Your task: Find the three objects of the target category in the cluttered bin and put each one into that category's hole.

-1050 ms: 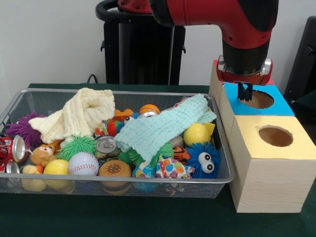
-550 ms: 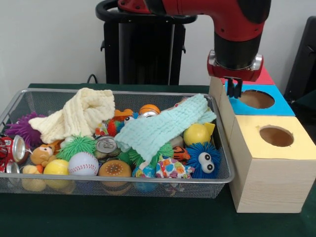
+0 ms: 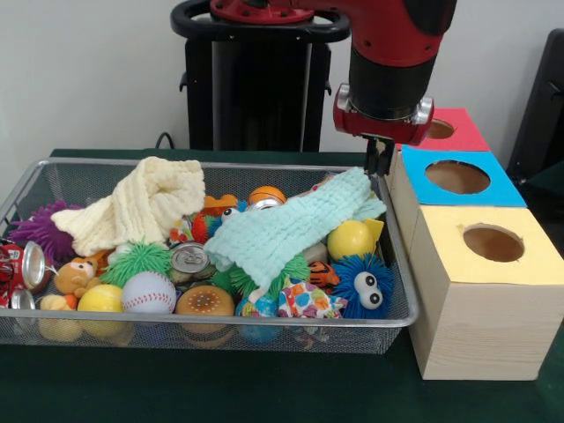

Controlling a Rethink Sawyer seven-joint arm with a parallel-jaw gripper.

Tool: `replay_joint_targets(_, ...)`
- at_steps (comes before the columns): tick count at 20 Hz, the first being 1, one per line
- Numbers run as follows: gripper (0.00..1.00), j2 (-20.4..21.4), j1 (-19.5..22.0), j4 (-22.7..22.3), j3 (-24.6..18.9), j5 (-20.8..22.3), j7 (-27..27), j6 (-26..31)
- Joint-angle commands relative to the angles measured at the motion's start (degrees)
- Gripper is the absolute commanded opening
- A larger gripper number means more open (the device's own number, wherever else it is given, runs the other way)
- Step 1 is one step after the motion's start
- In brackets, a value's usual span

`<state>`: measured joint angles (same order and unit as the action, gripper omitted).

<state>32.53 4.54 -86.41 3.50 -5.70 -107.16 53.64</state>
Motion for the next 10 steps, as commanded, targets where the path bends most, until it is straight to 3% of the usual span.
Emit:
replay_joint_targets(1, 0.0, -4.25, 1.49, 4.15, -1.0, 2.47, -5.5, 0.07)
replay_joint_targets(5, 0.0, -7.89, 2.17, 6.1, -0.6, 3.83, -4.69, -2.92)
replay_joint_targets(10, 0.0, -9.29, 2.33, 7.16, 1.23, 6.35, -3.33, -5.79)
